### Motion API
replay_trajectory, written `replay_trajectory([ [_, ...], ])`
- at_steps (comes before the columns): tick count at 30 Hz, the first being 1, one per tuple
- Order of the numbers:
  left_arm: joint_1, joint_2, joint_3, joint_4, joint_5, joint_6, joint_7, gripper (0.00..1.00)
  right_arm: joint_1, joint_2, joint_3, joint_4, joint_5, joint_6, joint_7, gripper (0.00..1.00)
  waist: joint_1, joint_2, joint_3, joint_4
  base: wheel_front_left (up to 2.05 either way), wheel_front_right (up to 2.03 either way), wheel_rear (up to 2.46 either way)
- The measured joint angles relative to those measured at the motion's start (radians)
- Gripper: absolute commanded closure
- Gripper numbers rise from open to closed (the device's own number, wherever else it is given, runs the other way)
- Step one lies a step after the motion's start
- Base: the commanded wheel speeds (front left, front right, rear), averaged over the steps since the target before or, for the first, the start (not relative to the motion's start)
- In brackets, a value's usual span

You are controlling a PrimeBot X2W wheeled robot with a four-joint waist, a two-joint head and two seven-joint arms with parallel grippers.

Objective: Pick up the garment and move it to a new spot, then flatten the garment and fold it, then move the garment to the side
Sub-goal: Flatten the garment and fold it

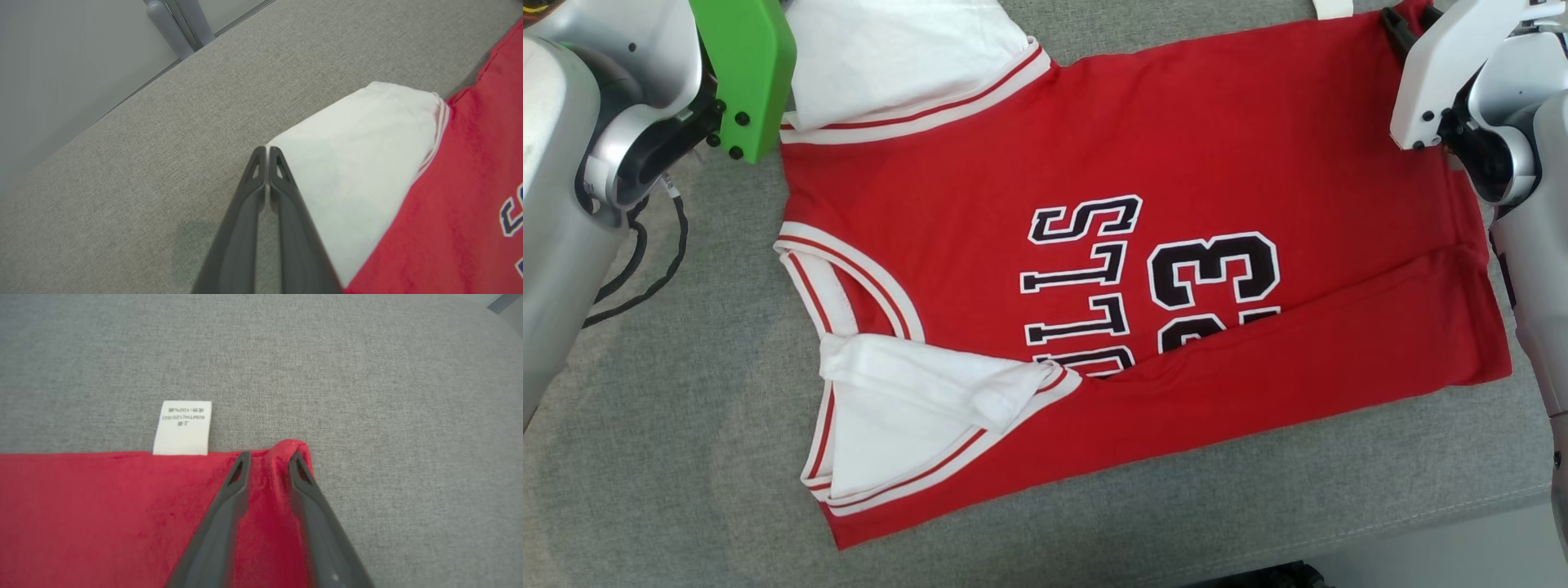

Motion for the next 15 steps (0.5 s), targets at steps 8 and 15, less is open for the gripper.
replay_trajectory([
  [8,0.002,0.004,-0.002,-0.006,-0.001,0.001,-0.017,1.0,-0.001,-0.009,-0.006,-0.018,0.001,0.0,0.003,1.0,0.0,0.0,0.002,0.007,0.0,0.0,0.0],
  [15,-0.01,0.005,0.032,-0.008,0.006,-0.007,-0.133,1.0,-0.001,-0.014,-0.069,-0.064,0.081,0.0,-0.048,1.0,0.0,0.0,-0.001,0.016,0.0,0.0,0.0],
])
